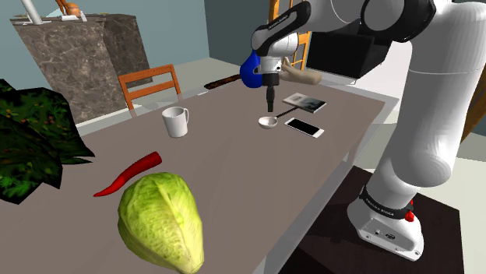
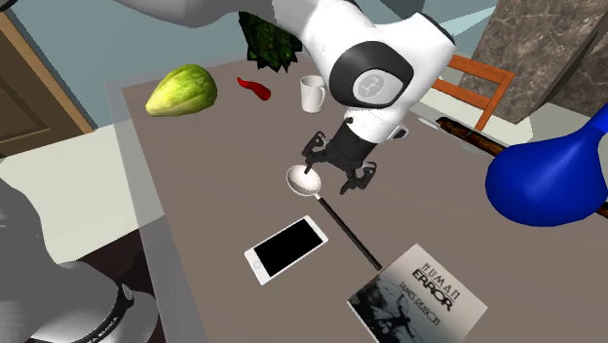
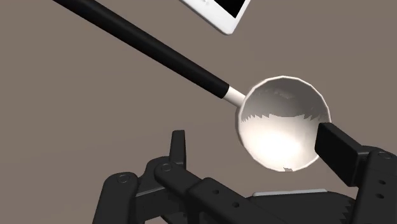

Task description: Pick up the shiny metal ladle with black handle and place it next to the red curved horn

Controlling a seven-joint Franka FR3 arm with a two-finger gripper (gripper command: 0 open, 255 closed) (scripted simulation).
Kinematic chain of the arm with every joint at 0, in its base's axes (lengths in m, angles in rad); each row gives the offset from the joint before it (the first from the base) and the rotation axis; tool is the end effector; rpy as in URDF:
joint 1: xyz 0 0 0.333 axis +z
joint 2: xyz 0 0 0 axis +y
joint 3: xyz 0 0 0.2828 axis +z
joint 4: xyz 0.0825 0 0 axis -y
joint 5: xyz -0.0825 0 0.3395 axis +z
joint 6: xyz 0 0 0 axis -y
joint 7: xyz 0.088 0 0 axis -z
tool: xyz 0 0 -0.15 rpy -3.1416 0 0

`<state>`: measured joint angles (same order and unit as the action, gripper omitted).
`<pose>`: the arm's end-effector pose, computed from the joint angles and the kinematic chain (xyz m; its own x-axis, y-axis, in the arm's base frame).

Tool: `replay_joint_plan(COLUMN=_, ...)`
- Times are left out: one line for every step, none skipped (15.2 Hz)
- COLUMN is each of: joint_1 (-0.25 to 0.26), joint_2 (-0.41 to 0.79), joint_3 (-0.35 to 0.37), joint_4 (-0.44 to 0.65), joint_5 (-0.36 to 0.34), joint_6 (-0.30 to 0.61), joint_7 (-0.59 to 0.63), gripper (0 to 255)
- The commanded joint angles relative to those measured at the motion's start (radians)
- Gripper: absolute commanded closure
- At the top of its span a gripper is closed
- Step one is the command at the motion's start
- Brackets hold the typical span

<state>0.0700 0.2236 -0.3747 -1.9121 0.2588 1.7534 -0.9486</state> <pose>0.4899 -0.1157 0.3150 0.8423 0.5304 -0.0964 0.4635 -0.8038 -0.3729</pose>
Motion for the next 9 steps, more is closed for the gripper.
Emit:
replay_joint_plan(joint_1=0.003, joint_2=0.002, joint_3=0.003, joint_4=-0.024, joint_5=0.004, joint_6=0.026, joint_7=-0.002, gripper=0)
replay_joint_plan(joint_1=0.005, joint_2=0.003, joint_3=0.004, joint_4=-0.037, joint_5=0.006, joint_6=0.04, joint_7=-0.003, gripper=0)
replay_joint_plan(joint_1=0.006, joint_2=0.003, joint_3=0.005, joint_4=-0.044, joint_5=0.007, joint_6=0.047, joint_7=-0.004, gripper=0)
replay_joint_plan(joint_1=0.006, joint_2=0.003, joint_3=0.005, joint_4=-0.044, joint_5=0.007, joint_6=0.047, joint_7=-0.004, gripper=0)
replay_joint_plan(joint_1=0.006, joint_2=0.003, joint_3=0.005, joint_4=-0.044, joint_5=0.007, joint_6=0.047, joint_7=-0.004, gripper=0)
replay_joint_plan(joint_1=0.006, joint_2=0.003, joint_3=0.005, joint_4=-0.044, joint_5=0.007, joint_6=0.047, joint_7=-0.004, gripper=0)
replay_joint_plan(joint_1=0.006, joint_2=0.003, joint_3=0.005, joint_4=-0.044, joint_5=0.007, joint_6=0.047, joint_7=-0.004, gripper=0)
replay_joint_plan(joint_1=0.006, joint_2=0.003, joint_3=0.005, joint_4=-0.044, joint_5=0.007, joint_6=0.047, joint_7=-0.004, gripper=0)
replay_joint_plan(joint_1=0.006, joint_2=0.003, joint_3=0.005, joint_4=-0.044, joint_5=0.007, joint_6=0.047, joint_7=-0.004, gripper=0)
